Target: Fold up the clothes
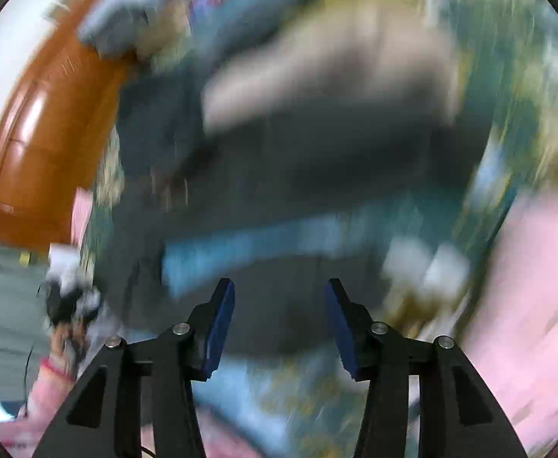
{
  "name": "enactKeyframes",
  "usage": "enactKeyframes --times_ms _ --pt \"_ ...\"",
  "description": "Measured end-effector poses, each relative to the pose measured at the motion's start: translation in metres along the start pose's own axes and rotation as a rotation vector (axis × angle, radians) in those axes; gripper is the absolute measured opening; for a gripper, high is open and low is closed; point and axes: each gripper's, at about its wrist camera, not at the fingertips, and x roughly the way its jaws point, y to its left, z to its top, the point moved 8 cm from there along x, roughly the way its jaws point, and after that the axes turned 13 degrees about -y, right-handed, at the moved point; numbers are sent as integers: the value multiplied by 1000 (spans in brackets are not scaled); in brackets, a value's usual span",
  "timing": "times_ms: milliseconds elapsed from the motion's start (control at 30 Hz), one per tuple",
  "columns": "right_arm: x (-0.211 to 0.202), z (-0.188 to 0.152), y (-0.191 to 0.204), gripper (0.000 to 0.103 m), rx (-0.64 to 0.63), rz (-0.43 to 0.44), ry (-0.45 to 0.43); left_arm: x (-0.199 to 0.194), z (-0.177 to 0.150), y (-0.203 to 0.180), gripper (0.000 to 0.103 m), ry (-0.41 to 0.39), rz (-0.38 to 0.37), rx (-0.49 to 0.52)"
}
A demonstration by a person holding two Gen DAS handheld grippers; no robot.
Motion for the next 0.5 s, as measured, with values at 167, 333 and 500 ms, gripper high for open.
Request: enactKeyframes --times_ms 167,333,500 --pt "54 -67 -30 50 233 -2 81 12 -4 3 57 23 6 -18" --pt "67 -60 -41 50 375 17 -30 11 1 13 57 15 -32 -101" --pt "71 -54 -38 47 482 15 -82 7 4 19 56 6 -71 -153"
